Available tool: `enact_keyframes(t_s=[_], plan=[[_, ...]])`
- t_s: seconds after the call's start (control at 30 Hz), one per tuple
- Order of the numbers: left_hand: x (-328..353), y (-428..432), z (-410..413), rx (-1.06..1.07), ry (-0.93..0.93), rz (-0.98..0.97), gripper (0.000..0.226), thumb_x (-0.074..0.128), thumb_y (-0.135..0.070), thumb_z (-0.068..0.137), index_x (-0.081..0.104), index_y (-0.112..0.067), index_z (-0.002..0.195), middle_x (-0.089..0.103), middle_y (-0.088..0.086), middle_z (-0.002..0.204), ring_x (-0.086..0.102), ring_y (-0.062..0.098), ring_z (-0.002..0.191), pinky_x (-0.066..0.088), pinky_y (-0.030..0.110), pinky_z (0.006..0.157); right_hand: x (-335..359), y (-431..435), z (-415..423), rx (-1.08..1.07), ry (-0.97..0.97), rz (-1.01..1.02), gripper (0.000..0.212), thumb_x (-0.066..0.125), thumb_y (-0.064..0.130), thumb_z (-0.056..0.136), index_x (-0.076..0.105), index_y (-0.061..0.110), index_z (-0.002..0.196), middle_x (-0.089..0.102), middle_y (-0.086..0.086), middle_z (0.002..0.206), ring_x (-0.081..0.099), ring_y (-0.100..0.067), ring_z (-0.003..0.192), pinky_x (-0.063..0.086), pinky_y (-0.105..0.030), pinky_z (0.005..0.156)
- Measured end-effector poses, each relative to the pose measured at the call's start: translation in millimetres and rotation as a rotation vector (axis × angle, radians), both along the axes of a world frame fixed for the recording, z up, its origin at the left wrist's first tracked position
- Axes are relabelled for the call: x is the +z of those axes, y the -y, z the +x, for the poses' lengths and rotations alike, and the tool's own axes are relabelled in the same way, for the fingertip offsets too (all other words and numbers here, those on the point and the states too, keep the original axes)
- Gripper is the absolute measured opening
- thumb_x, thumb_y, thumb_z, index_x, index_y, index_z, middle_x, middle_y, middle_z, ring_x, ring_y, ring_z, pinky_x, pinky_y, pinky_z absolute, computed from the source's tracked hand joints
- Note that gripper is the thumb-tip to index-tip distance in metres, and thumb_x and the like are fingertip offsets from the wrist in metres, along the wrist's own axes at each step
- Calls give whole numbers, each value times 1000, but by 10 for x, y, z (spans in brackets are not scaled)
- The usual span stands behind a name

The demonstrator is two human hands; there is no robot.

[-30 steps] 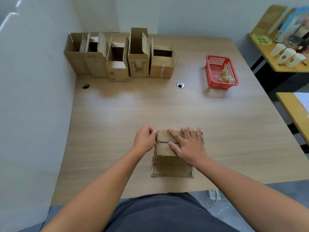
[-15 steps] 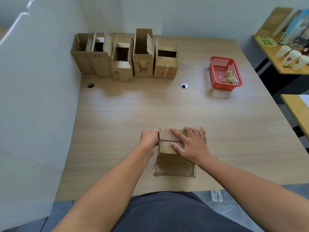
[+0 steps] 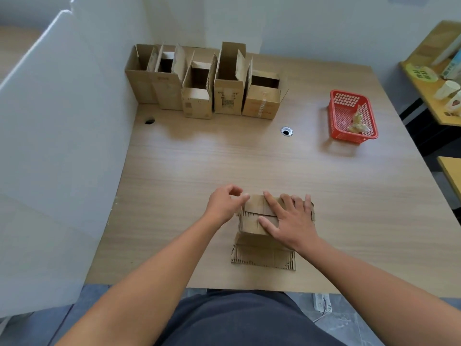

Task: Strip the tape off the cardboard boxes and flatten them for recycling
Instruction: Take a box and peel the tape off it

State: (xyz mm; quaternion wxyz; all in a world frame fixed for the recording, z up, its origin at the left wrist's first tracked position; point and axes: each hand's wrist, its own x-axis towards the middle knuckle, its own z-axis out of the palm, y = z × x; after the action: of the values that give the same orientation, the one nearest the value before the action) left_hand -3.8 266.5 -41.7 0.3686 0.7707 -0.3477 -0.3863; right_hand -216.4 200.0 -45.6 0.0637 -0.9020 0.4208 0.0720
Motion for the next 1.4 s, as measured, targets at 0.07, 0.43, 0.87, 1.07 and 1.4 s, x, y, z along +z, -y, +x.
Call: enact_keyframes(t_s=[0.07, 0.43, 0.87, 1.07, 1.4], plan=[[7, 48, -69, 10, 81, -17, 19, 74, -34, 91, 78, -18, 100, 74, -7, 95, 67, 11, 91, 55, 31, 87, 0, -6, 5, -5, -16, -4, 80, 10, 85, 87, 2, 51, 159, 38, -1, 142, 31, -33, 135, -1, -64, 121], [-189, 115, -144, 328, -242, 24, 33, 64, -24, 98, 64, -10, 68, 70, 10, 75, 69, 26, 75, 61, 42, 76, 3, -29, 9, -28, 6, -15, 78, 10, 85, 89, 3, 52, 159, 37, 0, 140, 32, -31, 134, 2, -63, 122], [-216, -3, -296, 705, -888, 61, 27, 52, -14, 105, 61, -11, 79, 63, 4, 72, 62, 19, 60, 58, 29, 58, -61, -28, 6, 9, 57, -46, 77, 16, 86, 89, 13, 53, 158, 42, 1, 135, 36, -30, 131, 5, -63, 123], [-261, -123, -334, 795, -1026, 28, 28, 50, -15, 107, 62, -9, 83, 64, 0, 58, 62, 11, 44, 55, 25, 46, -27, -22, 13, 21, 64, -26, 77, 14, 87, 88, 13, 54, 158, 41, 2, 135, 35, -28, 132, 4, -61, 124], [-378, -287, -489, 797, -919, -136, 23, 45, -20, 109, 52, -11, 89, 58, 8, 76, 56, 14, 52, 52, 28, 51, 14, -27, 42, 36, 47, -17, 76, 20, 85, 88, 17, 55, 157, 42, 2, 136, 34, -27, 133, 2, -58, 125]])
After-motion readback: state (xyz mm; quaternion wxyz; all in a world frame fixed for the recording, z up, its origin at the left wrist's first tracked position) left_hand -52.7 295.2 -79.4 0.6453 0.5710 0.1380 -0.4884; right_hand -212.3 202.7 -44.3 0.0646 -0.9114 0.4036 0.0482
